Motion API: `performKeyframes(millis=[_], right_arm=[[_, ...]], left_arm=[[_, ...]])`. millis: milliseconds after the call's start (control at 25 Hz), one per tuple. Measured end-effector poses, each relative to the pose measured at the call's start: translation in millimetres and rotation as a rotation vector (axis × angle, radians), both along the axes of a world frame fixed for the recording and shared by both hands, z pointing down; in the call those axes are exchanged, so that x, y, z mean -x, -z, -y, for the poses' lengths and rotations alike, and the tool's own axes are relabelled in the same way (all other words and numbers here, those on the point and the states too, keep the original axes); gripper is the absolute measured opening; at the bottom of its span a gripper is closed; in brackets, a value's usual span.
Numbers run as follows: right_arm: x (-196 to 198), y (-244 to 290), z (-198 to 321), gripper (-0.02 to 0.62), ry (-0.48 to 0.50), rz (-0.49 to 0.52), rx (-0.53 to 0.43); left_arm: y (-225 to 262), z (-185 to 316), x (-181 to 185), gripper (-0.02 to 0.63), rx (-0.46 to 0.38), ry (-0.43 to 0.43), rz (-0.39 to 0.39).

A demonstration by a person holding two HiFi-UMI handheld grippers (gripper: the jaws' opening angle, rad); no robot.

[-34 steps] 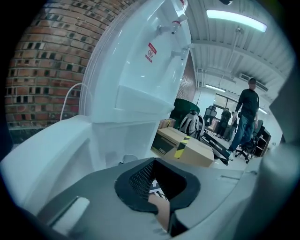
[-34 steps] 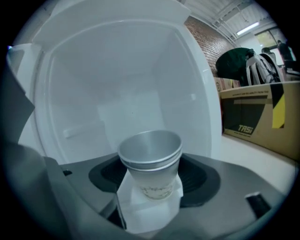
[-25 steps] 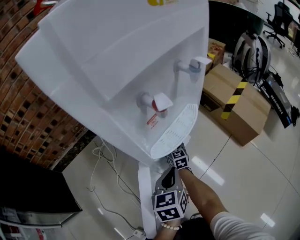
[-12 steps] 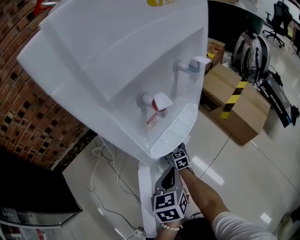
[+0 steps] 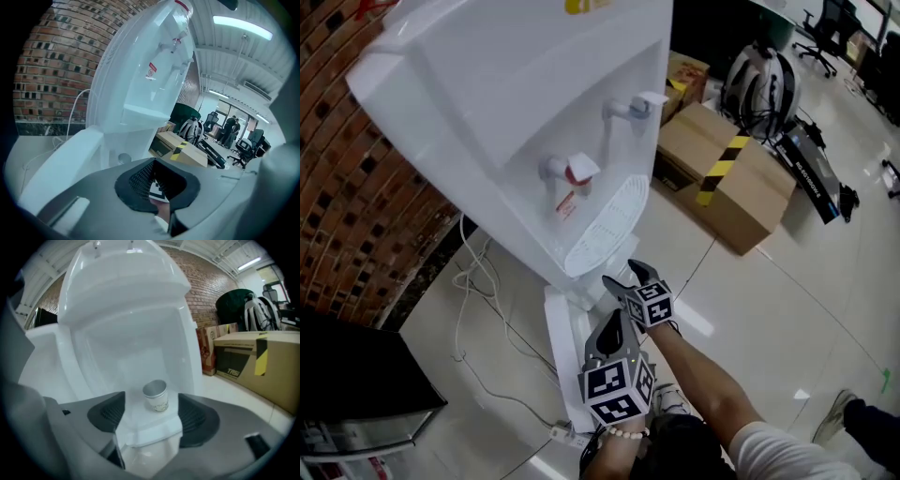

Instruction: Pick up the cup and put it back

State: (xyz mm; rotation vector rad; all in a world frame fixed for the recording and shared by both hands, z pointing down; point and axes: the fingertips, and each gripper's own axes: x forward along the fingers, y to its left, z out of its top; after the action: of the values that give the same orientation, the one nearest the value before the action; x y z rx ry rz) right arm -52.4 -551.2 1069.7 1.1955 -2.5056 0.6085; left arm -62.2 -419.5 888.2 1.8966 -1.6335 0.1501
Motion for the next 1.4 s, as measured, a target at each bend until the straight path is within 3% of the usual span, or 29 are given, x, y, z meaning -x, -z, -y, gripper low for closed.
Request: performKeyframes(millis=[80,160,240,440,600,880,1040,1400], right_arm=[[-18.7,33.8,-20.1,0.202,-0.026,-0.004,-0.014],[-36.1,73.6,-40.8,0.072,-0.048,-0.021,-0.035],[-53.6,115.2,-64.0,0.012,-0.089,-0.023,-0.029],[-102.9,213.6,-140.1,0.009,-0.244,-0.071,0.117],[-119.2,314.8,-199.0,0.009,-0.243,-0.116,0.188],[-133.8,482.0,-287.3,0.010,-0.247,-0.112,0.134],[-124.5,553.3,-327.8,0.009,-0.193,-0.150,0.097],[-109.6,637.8,-416.5,0.009,-0.133,-0.131,0.086]], left_arm=[[17.5,-16.5,-2.9,0.008,0.014,-0.011,-0.009],[40.4,-34.8,-5.9,0.008,0.024,-0.029,0.006],[66.4,-55.3,-7.1,0.006,0.040,-0.042,0.019],[147.0,-112.6,-19.7,0.007,0.059,-0.133,0.028],[223.6,-151.2,-24.1,0.007,0.070,-0.205,0.018],[352.2,-222.1,-6.0,0.008,0.056,-0.239,0.048],[406.7,-257.7,9.0,0.008,0.022,-0.229,0.074],[465.4,-327.1,19.4,0.008,-0.005,-0.224,0.065]])
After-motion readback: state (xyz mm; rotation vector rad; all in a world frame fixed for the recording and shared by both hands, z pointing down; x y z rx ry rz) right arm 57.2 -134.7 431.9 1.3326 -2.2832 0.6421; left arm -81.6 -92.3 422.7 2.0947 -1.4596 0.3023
